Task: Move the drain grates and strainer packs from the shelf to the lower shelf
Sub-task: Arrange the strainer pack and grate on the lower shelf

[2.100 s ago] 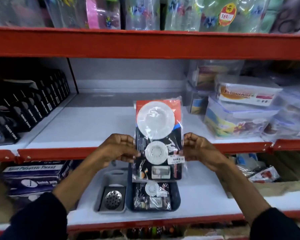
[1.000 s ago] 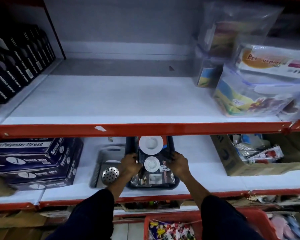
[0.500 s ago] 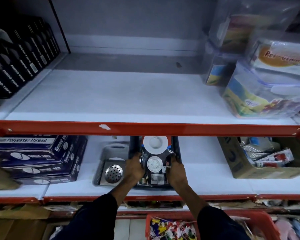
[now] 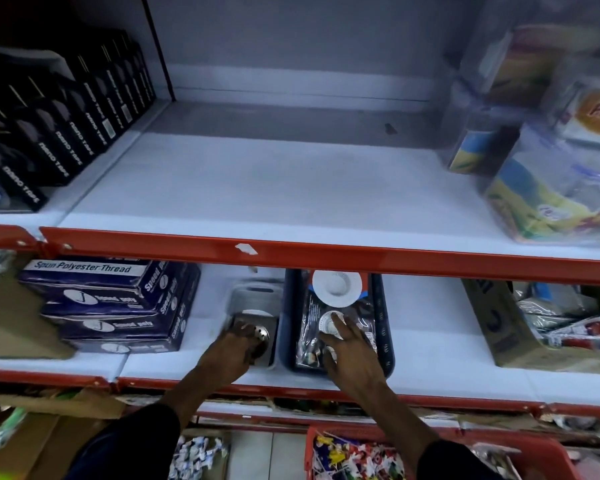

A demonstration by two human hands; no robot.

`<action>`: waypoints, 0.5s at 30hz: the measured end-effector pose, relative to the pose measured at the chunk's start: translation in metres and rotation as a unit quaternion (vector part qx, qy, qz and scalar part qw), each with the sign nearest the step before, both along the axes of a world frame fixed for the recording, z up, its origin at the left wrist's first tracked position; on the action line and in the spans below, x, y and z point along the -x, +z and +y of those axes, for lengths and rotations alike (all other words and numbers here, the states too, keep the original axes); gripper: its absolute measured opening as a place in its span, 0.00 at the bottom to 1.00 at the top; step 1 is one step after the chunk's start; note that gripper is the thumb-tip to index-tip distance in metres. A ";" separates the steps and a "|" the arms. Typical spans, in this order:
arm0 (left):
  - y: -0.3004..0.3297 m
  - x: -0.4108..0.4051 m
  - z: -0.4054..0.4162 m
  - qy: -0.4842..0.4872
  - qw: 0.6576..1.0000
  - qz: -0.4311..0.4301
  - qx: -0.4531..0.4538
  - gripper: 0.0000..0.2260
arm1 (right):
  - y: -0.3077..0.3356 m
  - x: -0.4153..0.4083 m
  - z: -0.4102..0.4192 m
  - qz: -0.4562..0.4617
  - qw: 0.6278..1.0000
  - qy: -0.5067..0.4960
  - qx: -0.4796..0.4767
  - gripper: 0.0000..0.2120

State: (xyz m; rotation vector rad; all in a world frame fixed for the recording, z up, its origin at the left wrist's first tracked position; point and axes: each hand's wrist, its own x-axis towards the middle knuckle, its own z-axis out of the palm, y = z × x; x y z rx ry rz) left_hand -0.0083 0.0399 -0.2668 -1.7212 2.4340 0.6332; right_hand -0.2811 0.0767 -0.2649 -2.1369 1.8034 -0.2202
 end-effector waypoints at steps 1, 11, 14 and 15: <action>-0.001 0.000 -0.002 -0.009 1.000 -0.008 0.006 0.20 | -0.001 -0.001 -0.001 0.003 1.000 -0.004 -0.009 0.21; 0.006 0.001 -0.002 0.008 0.999 0.045 0.021 0.16 | 0.011 -0.008 -0.006 0.029 0.999 0.008 -0.045 0.22; 0.010 0.000 0.007 0.001 0.997 0.083 0.005 0.14 | 0.025 -0.005 0.003 0.019 0.998 0.043 -0.047 0.22; 0.012 -0.001 0.011 -0.008 0.996 0.084 -0.017 0.14 | 0.031 -0.004 0.006 0.015 0.996 0.058 -0.071 0.23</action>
